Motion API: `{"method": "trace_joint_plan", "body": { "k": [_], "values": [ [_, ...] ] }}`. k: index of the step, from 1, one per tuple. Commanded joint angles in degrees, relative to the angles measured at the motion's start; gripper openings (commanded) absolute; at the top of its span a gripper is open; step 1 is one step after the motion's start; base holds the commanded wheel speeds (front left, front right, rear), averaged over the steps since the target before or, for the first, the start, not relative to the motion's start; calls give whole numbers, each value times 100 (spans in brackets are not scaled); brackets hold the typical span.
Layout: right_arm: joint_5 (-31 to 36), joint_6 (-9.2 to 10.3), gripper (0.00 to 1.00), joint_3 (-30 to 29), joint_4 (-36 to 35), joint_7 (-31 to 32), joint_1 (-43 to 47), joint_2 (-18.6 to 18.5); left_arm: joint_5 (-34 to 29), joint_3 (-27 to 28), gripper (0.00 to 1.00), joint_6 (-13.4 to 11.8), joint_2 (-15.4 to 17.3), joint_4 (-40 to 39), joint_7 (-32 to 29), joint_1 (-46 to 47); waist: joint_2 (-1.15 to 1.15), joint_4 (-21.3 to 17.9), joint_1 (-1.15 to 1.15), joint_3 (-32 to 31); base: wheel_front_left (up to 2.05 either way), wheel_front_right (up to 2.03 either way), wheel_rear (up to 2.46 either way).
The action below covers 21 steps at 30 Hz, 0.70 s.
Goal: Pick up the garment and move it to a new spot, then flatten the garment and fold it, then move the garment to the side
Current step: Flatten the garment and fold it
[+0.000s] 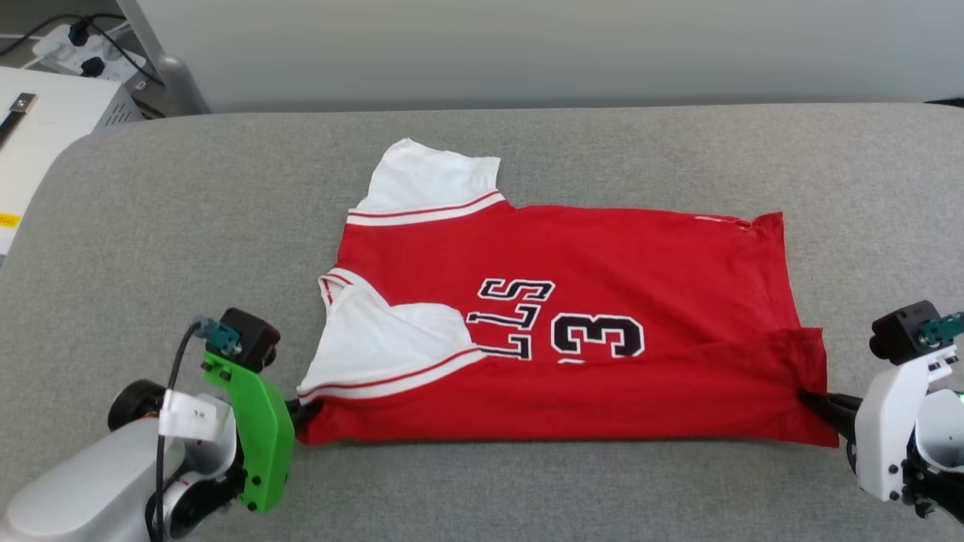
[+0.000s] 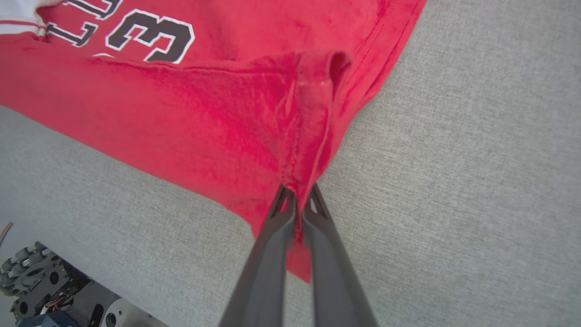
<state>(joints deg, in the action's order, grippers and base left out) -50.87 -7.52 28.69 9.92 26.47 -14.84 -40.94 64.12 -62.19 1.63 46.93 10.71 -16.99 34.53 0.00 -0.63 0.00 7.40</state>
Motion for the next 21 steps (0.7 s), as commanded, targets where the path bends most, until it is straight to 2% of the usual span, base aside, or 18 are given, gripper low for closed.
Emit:
{"method": "trace_joint_plan", "body": {
  "k": [1, 6, 11, 17, 21],
  "values": [
    [-23, 3, 0, -73, -90, 3, 156, -46, 63, -10, 0, -103, 96, -128, 40, -166, 0, 27, 0, -93, 0, 0, 0],
    [20, 3, 0, -420, -449, 158, 634, -160, 120, -92, 0, -405, 277, -685, 61, -541, 0, 53, 0, -154, 0, 0, 0],
    [114, 3, 0, -818, -644, 326, 992, -147, 170, -148, 0, -597, 372, -951, 73, -775, 0, 49, 0, -122, 0, 0, 0],
    [255, 3, 0, -1031, -611, 538, 1136, 161, 255, -132, 0, -660, 323, -843, 95, -839, 0, 17, 0, 51, 0, 0, 0],
    [393, 3, 0, -970, -338, 625, 1136, 374, 282, -210, 0, -597, 163, -486, 29, -852, 0, 14, 0, 174, 0, 0, 0]
  ]
}}
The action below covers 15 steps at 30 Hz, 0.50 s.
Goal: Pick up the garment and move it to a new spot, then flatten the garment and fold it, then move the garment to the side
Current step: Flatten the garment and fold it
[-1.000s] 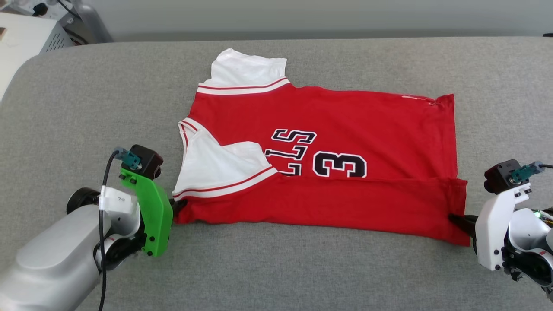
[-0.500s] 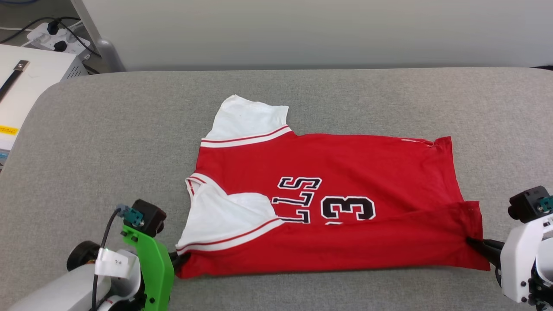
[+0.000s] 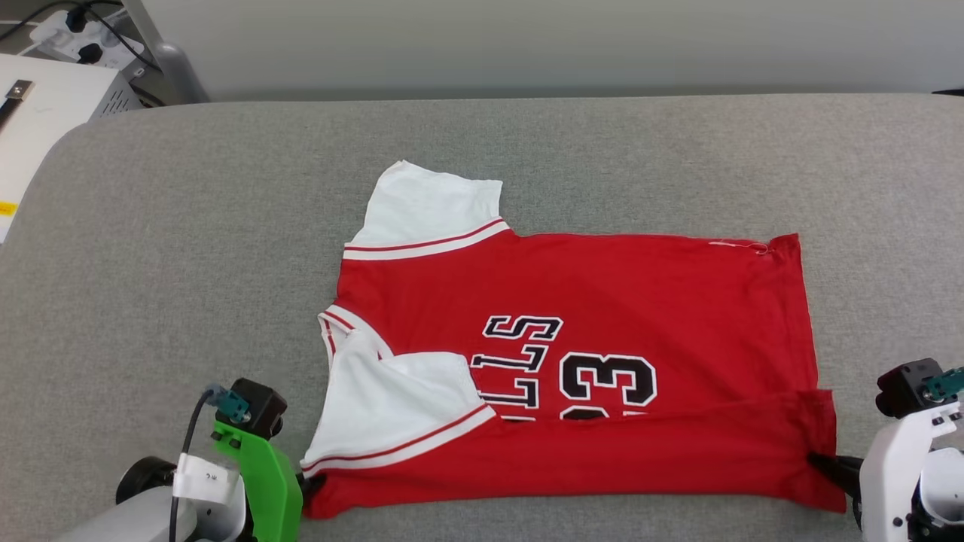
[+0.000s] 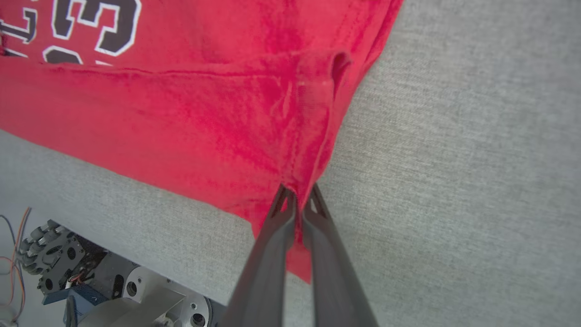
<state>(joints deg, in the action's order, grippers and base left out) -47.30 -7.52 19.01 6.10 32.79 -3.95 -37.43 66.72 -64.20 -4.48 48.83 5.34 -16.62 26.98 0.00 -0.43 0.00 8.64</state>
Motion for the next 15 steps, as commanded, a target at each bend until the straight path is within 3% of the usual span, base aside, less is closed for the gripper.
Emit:
{"method": "trace_joint_plan", "body": {
  "k": [1, 6, 7, 8, 9, 10, 11, 15],
  "values": [
    [51, 3, 0, 8, 123, -14, 45, 72, 52, -22, 0, 38, -80, 144, -19, -111, 0, -5, 0, 64, 0, 0, 0],
    [155, 3, 0, 98, 504, -334, 21, 264, 125, -52, 0, 207, -295, 645, 39, -143, 0, 15, 0, 27, 0, 0, 0],
    [148, 3, 13, 97, 542, -411, 21, 293, 132, -44, 0, 234, -316, 708, 77, -149, 0, 21, 0, 0, 0, 0, 0],
    [131, 3, 32, 99, 572, -487, 26, 319, 135, -32, 0, 268, -330, 773, 125, -154, 0, 30, 0, -41, 0, 0, 0],
    [133, 3, 61, 96, 587, -564, 29, 334, 135, -18, 24, 293, -328, 808, 163, -151, 0, 35, 0, -74, 0, 0, 0],
    [154, 3, 100, 80, 601, -691, 25, 349, 99, -3, 85, 305, -307, 840, 222, -135, 0, 42, 0, -120, 0, 0, 0],
    [172, 3, 100, 63, 603, -795, 24, 359, 62, 13, 100, 297, -287, 852, 274, -117, 0, 50, 0, -154, 0, 0, 0],
    [273, 3, 100, -99, 509, -1283, 32, 388, -76, 175, 100, 235, -178, 731, 570, 24, 0, 77, 0, -293, 0, 0, 0]
  ]
}}
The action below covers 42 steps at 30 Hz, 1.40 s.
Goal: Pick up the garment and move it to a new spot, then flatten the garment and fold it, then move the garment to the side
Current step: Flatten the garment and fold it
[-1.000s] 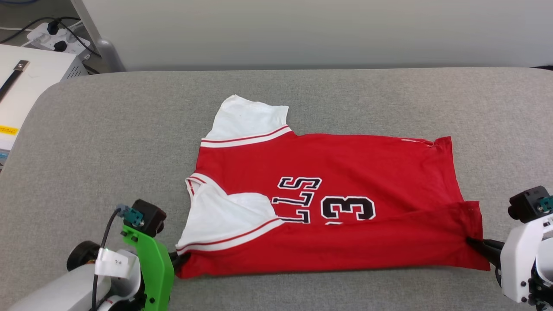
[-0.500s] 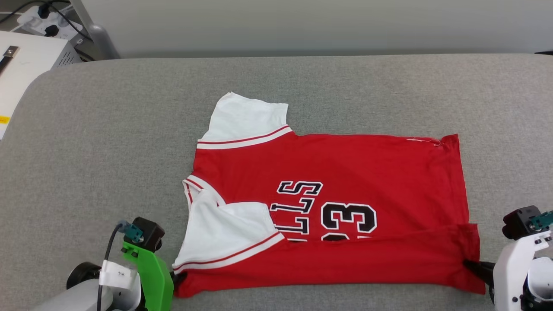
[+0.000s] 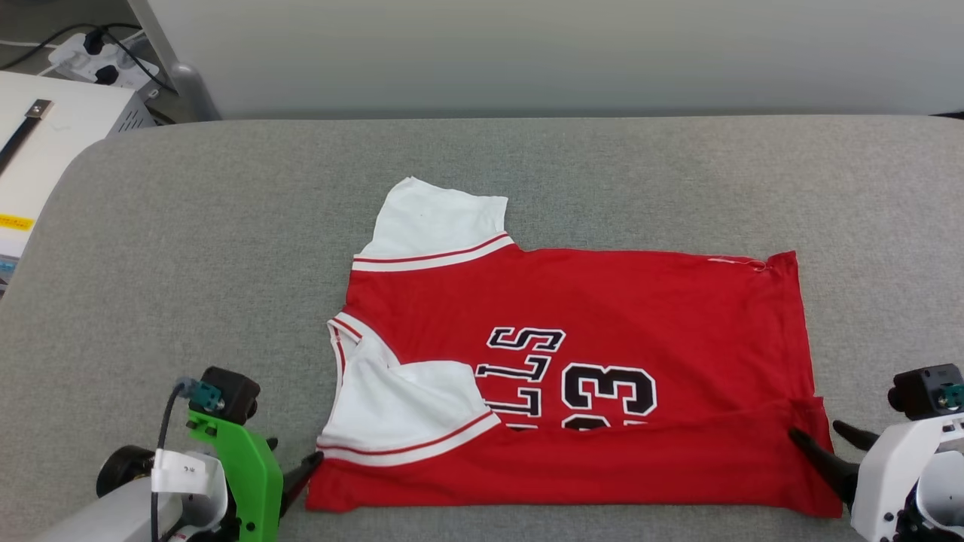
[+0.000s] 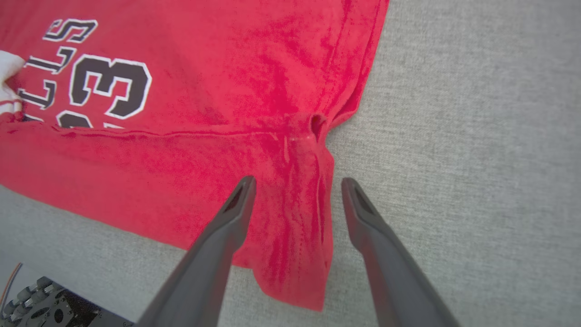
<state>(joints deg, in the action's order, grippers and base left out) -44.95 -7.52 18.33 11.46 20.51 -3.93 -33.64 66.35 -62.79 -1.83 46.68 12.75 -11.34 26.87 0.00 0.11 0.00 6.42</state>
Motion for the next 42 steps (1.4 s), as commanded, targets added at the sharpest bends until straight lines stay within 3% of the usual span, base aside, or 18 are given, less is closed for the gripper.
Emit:
{"method": "trace_joint_plan", "body": {
  "k": [1, 7, 13, 18, 22, 30, 38, 42],
  "values": [
    [97, 3, 100, -97, -95, -202, 23, 13, -77, 96, 100, -55, 66, -68, 128, 95, 0, 26, 0, -102, 0, 0, 0],
    [518, 3, 100, -606, -494, -977, -14, 276, -371, 424, 100, -275, 160, -281, 487, 589, 0, -37, 0, -171, 0, 0, 0],
    [1027, 3, 100, -1104, -951, -1540, -28, 786, -762, 632, 100, -372, 17, -242, 611, 1344, 0, -177, 0, 4, 0, 0, 0],
    [1334, 3, 100, -1357, -1266, -1694, -17, 1169, -924, 742, 100, -217, -237, 25, 431, 2129, 0, -343, 0, 344, 0, 0, 0],
    [1492, 3, 100, -1366, -1460, -1668, -85, 1351, -913, 851, 100, 58, -436, 382, 166, 2840, 0, -517, 0, 735, 0, 0, 0],
    [1644, 3, 100, -1211, -1659, -1758, -453, 1502, -827, 758, 100, 640, -794, 1282, -1030, 4247, 0, -855, 0, 1544, 0, 0, 0],
    [1724, 3, 100, -1037, -1780, -1858, -836, 1493, -493, 409, 100, 853, -971, 2052, -2698, 4984, 0, -1142, 0, 2148, 0, 0, 0],
    [1735, 3, 100, -983, -1818, -1890, -984, 1479, -503, 284, 100, 884, -1002, 2341, -3017, 5174, 0, -1234, 0, 2389, 0, 0, 0]
  ]
}}
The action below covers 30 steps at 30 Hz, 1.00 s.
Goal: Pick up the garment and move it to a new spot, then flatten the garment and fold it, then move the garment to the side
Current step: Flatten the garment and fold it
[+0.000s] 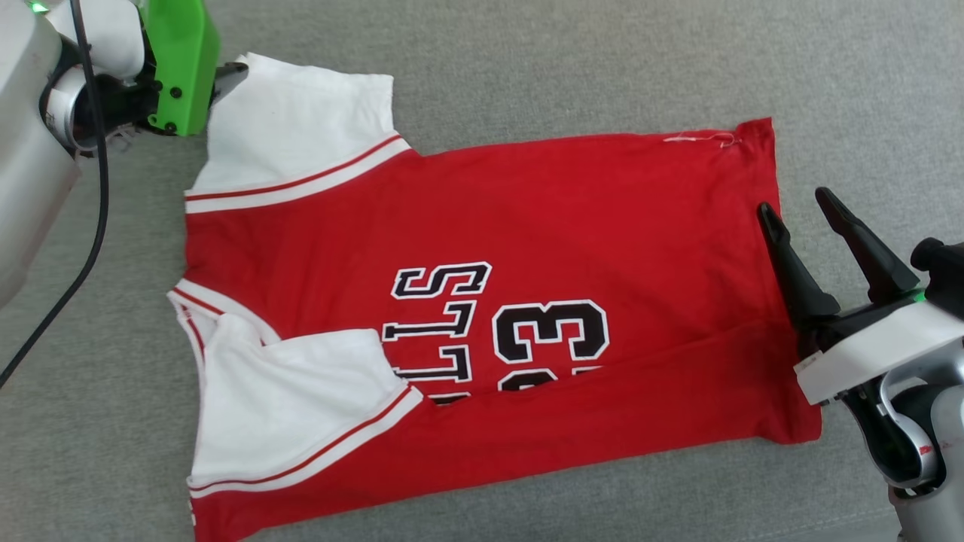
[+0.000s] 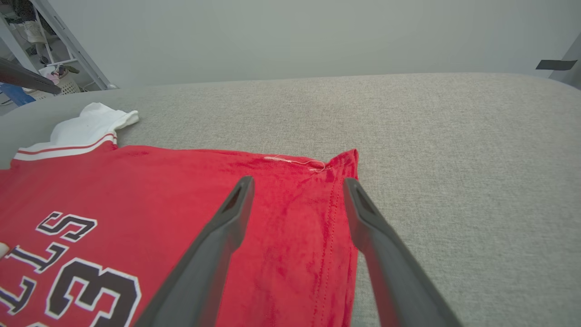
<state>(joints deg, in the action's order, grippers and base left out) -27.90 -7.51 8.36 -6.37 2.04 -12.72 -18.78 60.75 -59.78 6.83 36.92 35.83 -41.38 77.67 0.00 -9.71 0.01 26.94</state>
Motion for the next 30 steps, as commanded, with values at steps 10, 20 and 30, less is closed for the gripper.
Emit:
{"method": "trace_joint_plan", "body": {
  "k": [10, 20, 30],
  "values": [
    [-28, 2, 100, 140, 83, -144, -316, -35, 115, -245, 100, 47, -150, 707, -357, 53, 0, -355, -1, 632, 0, 0, 0],
    [-42, 2, 100, 25, 201, -203, -477, -210, 90, -433, 0, 64, -125, 496, 4, 10, 0, -169, -1, 345, 0, 0, 0],
    [-379, 2, 100, -184, 205, 960, -1193, -997, 150, -645, 0, 65, 8, -367, 850, -256, 0, 227, -1, -242, 0, 0, 0]
  ]
}}
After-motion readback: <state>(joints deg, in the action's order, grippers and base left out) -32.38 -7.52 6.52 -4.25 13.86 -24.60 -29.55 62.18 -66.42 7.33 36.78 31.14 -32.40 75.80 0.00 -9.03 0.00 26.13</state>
